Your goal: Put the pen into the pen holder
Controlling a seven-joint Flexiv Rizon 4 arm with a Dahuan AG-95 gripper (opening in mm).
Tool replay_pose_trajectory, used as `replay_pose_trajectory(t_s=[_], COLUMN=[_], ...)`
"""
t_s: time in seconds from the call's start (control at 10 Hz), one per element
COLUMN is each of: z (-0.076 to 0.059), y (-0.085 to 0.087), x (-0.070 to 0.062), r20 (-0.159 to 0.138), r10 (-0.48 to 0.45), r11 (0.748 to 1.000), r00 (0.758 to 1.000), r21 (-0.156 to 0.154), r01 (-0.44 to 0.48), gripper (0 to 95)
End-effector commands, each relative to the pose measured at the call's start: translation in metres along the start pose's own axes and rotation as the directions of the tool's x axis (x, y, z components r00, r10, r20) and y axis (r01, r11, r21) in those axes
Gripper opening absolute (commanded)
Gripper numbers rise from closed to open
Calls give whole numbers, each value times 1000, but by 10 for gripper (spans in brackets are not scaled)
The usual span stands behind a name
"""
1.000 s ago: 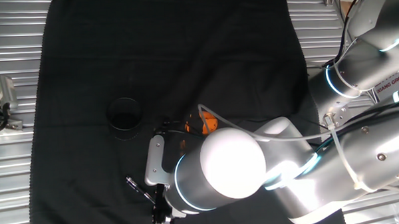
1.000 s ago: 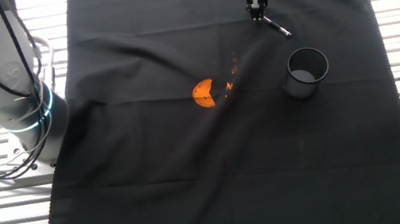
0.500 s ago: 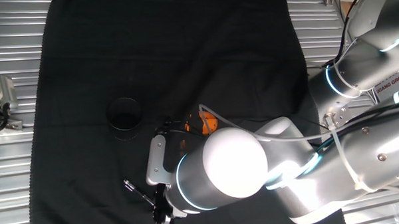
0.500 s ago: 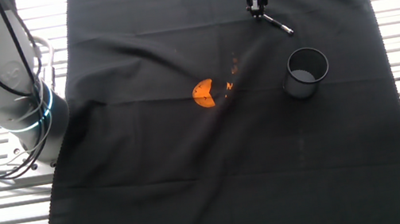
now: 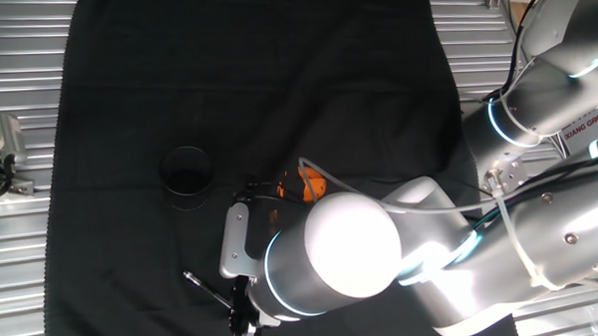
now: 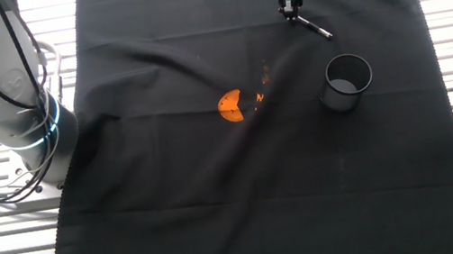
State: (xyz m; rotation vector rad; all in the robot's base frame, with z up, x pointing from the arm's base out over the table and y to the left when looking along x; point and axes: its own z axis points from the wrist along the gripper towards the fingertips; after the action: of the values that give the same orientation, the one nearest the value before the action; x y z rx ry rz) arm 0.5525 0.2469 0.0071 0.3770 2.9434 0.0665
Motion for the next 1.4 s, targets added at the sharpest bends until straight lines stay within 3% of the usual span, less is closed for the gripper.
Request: replay_pose_trajectory(t_s=[0.1,0.4,0.5,0.6,0.7,0.8,0.9,1.4], z=[0,0,0,0,0,-1,-1,-1], y=[0,0,0,0,0,-1,-1,-1], x=[0,0,0,0,0,0,0,-1], r20=[-2,-1,0,0,6,21,21,11], r10=[1,2,4,5,2,-13,-2,-1], r11=[1000,1000,1000,1000,1000,996,1000,999], r00=[1000,1000,1000,1000,1000,1000,1000,1000], r21=[-2,-5,-5,-6,12,92,29,32], r01=[-1,-2,-4,-5,-2,11,1,1], gripper=[190,190,0,0,0,0,0,0])
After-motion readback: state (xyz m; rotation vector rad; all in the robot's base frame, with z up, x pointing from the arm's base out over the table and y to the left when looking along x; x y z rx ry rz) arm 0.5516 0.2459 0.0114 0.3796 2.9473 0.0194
